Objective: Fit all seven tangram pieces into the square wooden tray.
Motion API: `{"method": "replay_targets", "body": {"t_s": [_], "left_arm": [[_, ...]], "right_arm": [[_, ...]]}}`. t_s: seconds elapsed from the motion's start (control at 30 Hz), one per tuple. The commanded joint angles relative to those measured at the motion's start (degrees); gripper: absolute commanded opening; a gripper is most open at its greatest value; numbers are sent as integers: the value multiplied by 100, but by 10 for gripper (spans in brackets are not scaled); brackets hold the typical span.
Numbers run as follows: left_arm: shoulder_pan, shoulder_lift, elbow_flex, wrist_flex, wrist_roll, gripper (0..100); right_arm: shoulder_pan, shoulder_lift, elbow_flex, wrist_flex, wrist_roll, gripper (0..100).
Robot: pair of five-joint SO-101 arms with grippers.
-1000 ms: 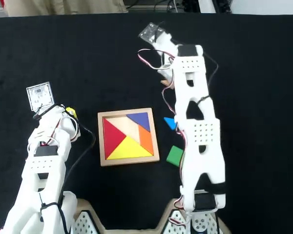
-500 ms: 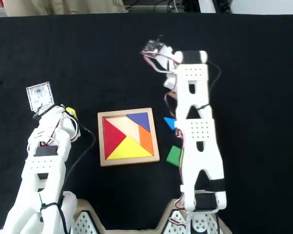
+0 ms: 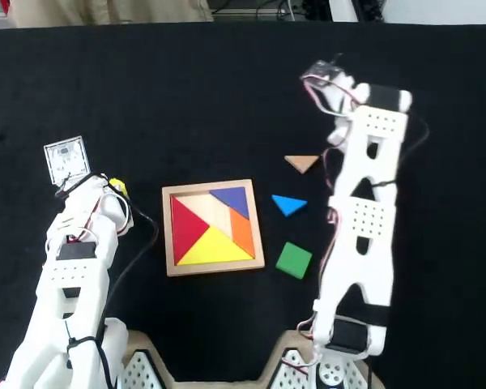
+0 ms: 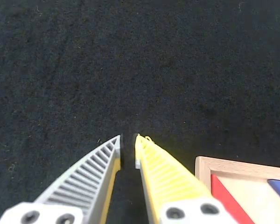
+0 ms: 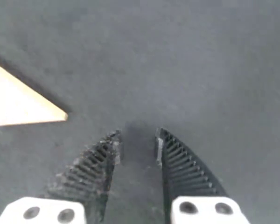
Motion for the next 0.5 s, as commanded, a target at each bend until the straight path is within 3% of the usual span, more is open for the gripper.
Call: {"method": "replay_targets", "body": {"t_s": [0.0, 0.47], "left_arm": [[84, -141, -31, -114, -53, 68], [66, -141, -31, -114, -62, 68]], "right_arm": [[141, -488, -198, 220, 62, 120], [-1011, -277, -233, 185, -264, 120]]}}
